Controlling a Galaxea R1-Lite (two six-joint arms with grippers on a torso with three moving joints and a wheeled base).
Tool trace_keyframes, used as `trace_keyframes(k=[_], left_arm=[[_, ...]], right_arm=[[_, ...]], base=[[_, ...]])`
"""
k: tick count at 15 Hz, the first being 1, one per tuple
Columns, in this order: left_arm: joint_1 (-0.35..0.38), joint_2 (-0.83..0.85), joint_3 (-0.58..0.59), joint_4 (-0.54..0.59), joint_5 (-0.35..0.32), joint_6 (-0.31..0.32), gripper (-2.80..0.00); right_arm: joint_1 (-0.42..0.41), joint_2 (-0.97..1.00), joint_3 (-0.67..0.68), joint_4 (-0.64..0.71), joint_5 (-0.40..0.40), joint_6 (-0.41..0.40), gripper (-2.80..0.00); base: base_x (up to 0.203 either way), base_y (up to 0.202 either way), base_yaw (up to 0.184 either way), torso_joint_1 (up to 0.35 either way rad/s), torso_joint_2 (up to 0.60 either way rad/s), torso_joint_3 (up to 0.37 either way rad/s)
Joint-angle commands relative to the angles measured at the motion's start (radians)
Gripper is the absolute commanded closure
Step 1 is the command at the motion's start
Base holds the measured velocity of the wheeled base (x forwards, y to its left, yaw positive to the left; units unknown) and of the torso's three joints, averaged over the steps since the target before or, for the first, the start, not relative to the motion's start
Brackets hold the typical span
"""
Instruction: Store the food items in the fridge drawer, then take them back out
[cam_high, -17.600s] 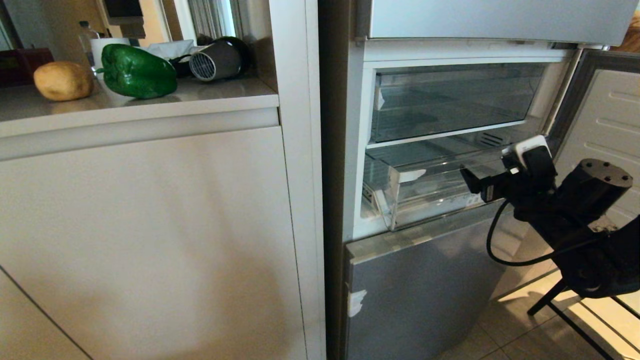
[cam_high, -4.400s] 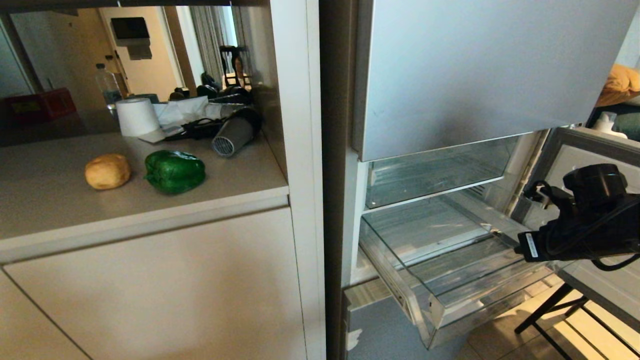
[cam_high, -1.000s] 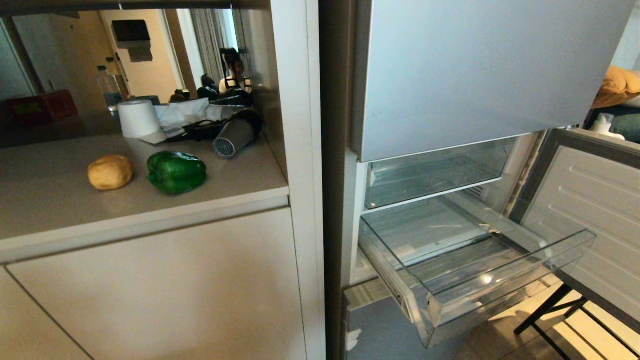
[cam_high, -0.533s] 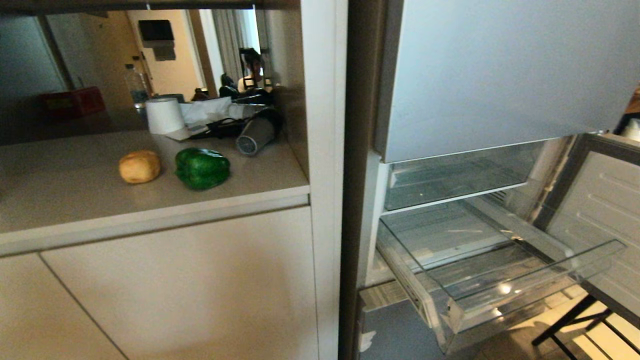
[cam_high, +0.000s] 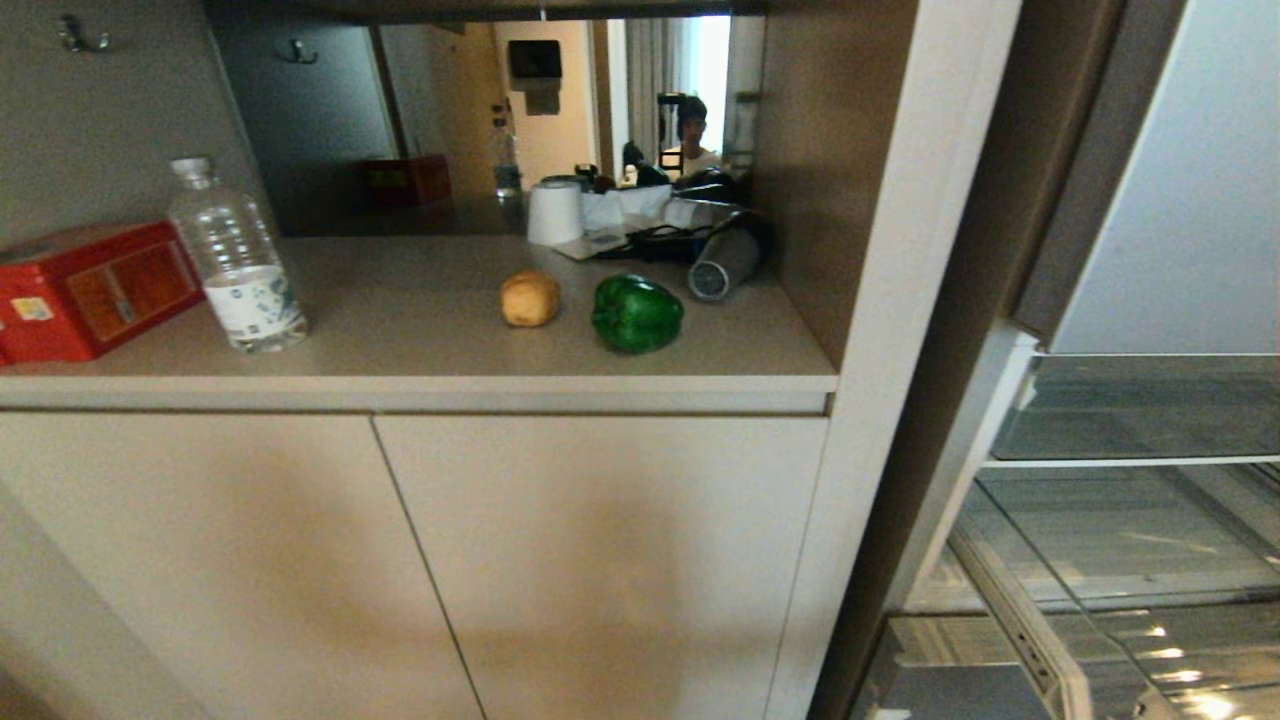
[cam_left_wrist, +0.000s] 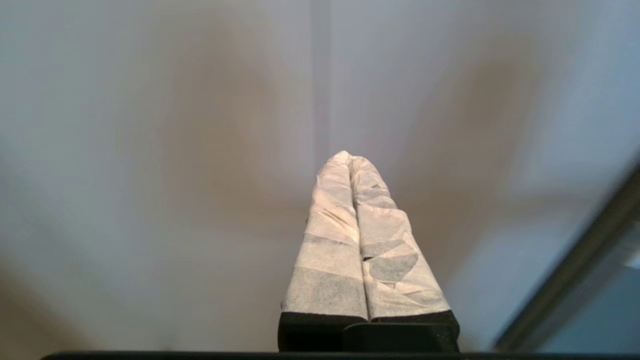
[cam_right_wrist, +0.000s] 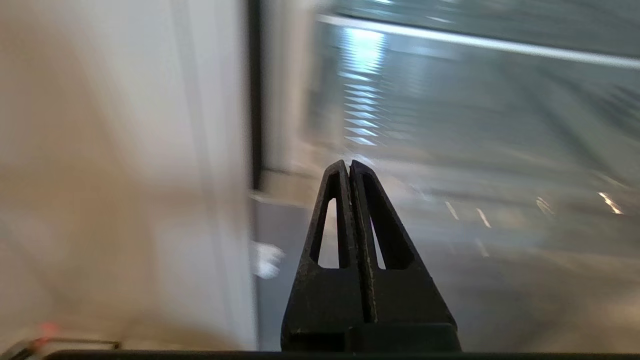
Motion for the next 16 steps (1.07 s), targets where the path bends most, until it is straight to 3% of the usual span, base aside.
trace_keyframes(k=[1, 6, 9, 16], left_arm=[[0.000, 0.000, 0.003, 0.000, 0.000, 0.000, 0.00], [0.000, 0.000, 0.003, 0.000, 0.000, 0.000, 0.00], [0.000, 0.000, 0.003, 0.000, 0.000, 0.000, 0.00], [0.000, 0.000, 0.003, 0.000, 0.000, 0.000, 0.00]], right_arm=[[0.000, 0.002, 0.000, 0.000, 0.001, -0.001, 0.00], [0.003, 0.002, -0.001, 0.000, 0.013, -0.022, 0.00], [0.004, 0.010, 0.000, -0.010, 0.027, -0.119, 0.00], [0.005, 0.040, 0.000, -0.011, 0.027, -0.118, 0.00]], base=[[0.000, -0.011, 0.177, 0.001, 0.00, 0.001], [0.001, -0.005, 0.131, 0.004, 0.00, 0.003], [0.000, 0.000, 0.000, 0.000, 0.00, 0.000], [0.000, 0.000, 0.000, 0.000, 0.00, 0.000]])
